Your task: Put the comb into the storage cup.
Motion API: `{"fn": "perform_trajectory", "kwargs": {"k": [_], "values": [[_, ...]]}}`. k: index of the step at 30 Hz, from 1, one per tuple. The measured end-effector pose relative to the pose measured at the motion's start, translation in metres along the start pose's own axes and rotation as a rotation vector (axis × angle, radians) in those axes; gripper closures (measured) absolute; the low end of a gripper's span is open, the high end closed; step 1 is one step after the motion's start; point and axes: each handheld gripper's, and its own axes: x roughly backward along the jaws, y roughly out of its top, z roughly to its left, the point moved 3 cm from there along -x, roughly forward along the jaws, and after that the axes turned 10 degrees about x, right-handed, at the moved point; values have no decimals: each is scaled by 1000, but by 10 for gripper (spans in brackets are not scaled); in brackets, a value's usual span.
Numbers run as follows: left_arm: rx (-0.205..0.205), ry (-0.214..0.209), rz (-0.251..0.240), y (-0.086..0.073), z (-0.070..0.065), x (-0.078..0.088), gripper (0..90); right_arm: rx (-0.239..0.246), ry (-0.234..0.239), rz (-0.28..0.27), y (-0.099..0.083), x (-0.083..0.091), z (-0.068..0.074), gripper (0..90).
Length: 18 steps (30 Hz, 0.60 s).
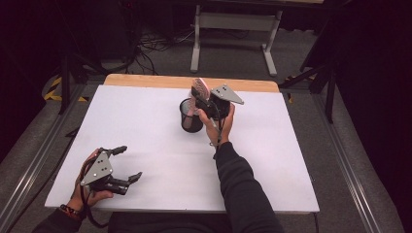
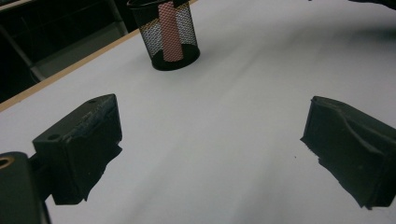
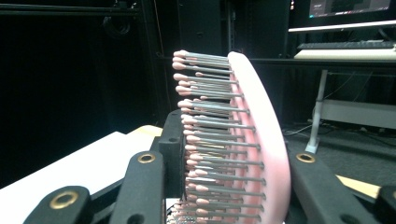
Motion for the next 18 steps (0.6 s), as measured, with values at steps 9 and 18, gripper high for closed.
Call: {"fn": "perform_trajectory", "kwargs": {"k": [9, 18], "values": [[2, 10, 0, -1, 0, 0, 58, -3, 8, 8, -5, 0, -3, 626], [0, 7, 6, -1, -1, -1, 61, -5, -10, 63, -18, -2, -12, 594]]}}
